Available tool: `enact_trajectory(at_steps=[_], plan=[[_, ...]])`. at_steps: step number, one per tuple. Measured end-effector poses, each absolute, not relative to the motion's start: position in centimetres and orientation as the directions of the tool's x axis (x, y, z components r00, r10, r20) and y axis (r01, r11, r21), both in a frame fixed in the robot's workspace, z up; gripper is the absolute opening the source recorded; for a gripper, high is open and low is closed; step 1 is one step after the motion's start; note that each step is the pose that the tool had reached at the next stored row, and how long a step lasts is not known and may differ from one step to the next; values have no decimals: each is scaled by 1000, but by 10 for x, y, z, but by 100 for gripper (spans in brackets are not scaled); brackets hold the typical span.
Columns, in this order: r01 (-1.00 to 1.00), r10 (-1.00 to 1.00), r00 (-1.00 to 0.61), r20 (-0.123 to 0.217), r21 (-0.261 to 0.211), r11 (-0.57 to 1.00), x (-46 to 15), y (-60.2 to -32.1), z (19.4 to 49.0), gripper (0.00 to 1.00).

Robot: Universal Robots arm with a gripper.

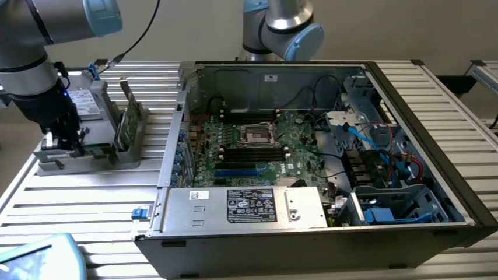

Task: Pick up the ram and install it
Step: 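Pick up the ram and move it above insertion slot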

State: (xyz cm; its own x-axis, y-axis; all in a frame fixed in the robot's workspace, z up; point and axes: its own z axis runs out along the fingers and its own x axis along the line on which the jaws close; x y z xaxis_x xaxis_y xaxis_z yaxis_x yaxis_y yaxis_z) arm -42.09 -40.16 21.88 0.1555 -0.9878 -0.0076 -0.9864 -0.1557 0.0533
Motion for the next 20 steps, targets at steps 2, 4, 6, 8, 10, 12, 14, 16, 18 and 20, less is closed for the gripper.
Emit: enact_trajectory(at_steps=[2,4,6,8,10,12,14,16,18,20], plan=[[-986,-988,155,-8,53,-155,-421,-402,227,14],[-986,-988,155,-8,54,-155,-420,-402,236,14],[-986,-988,155,-8,54,-155,-418,-402,245,14],[-986,-988,155,-8,54,-155,-412,-402,254,14],[-986,-988,155,-8,54,-155,-406,-402,263,14],[-986,-988,155,-8,55,-155,-399,-402,272,14],[-986,-988,154,-8,56,-155,-395,-402,282,14],[-986,-988,155,-8,57,-155,-389,-402,291,14],[-986,-988,155,-9,59,-155,-384,-402,300,14],[-986,-988,154,-9,61,-155,-380,-402,309,14]])
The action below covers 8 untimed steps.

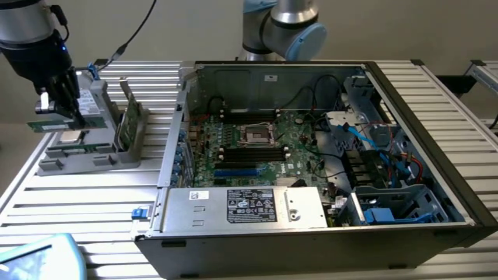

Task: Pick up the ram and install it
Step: 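Pick up the ram and move it above insertion slot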

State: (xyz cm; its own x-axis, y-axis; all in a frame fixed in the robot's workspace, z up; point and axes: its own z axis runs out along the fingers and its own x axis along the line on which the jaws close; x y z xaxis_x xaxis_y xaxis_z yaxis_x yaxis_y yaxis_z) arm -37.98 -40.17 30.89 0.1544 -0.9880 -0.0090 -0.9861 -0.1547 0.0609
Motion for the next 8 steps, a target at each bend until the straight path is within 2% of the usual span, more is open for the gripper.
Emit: enact_trajectory(at_steps=[8], plan=[[-985,-988,154,-12,76,-155,-356,-402,336,14]])
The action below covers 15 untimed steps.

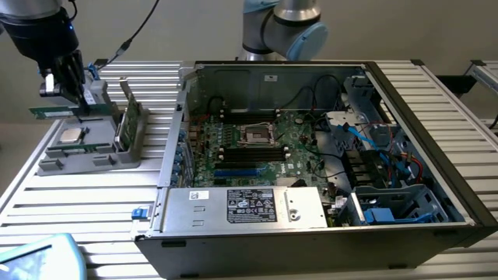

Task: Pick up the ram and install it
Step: 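Pick up the ram and move it above insertion slot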

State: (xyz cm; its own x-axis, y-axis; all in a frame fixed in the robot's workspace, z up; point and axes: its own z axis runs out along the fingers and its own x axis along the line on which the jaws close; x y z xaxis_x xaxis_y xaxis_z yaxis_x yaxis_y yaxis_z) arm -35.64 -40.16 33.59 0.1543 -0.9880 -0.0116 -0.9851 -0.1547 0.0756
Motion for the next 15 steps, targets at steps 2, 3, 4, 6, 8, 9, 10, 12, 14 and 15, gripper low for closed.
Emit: enact_trajectory(at_steps=[2,3,4,6,8,9,10,12,14,15], plan=[[-985,-988,154,-12,79,-155,-349,-402,342,14],[-985,-988,154,-12,81,-155,-346,-402,345,14],[-984,-988,154,-13,83,-155,-342,-402,348,14],[-984,-988,154,-13,87,-155,-335,-402,354,14],[-984,-988,154,-14,92,-155,-328,-402,360,14],[-983,-988,154,-14,94,-155,-325,-402,363,14],[-983,-988,154,-15,96,-155,-321,-402,366,14],[-983,-988,154,-15,99,-155,-313,-402,371,14],[-983,-988,154,-16,101,-155,-305,-402,377,14],[-983,-988,154,-16,102,-155,-301,-402,379,14]])
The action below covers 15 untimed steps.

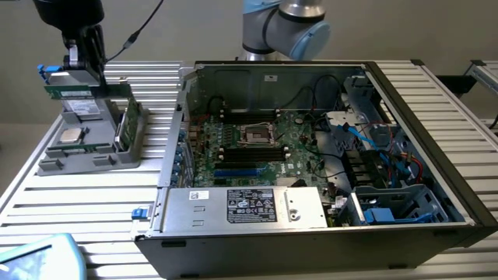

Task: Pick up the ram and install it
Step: 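Pick up the ram and move it above insertion slot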

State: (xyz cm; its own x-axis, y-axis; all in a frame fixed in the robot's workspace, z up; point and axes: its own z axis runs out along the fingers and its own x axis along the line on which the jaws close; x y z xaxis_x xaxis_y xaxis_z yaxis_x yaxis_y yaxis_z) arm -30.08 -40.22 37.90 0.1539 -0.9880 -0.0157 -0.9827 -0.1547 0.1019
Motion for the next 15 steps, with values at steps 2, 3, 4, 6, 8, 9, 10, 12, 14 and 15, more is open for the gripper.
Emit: enact_trajectory(at_steps=[2,3,4,6,8,9,10,12,14,15], plan=[[-983,-988,154,-16,102,-155,-292,-402,384,14],[-983,-988,154,-17,103,-155,-287,-403,387,14],[-983,-988,154,-18,102,-155,-283,-403,390,14],[-983,-988,154,-19,102,-155,-274,-403,396,14],[-983,-988,154,-20,102,-155,-264,-404,402,14],[-983,-988,154,-20,102,-155,-260,-404,406,14],[-983,-988,154,-21,102,-155,-255,-405,409,14],[-983,-988,154,-21,102,-155,-246,-405,413,14],[-982,-988,154,-21,103,-155,-237,-405,417,14],[-982,-988,154,-21,103,-155,-232,-406,419,14]])
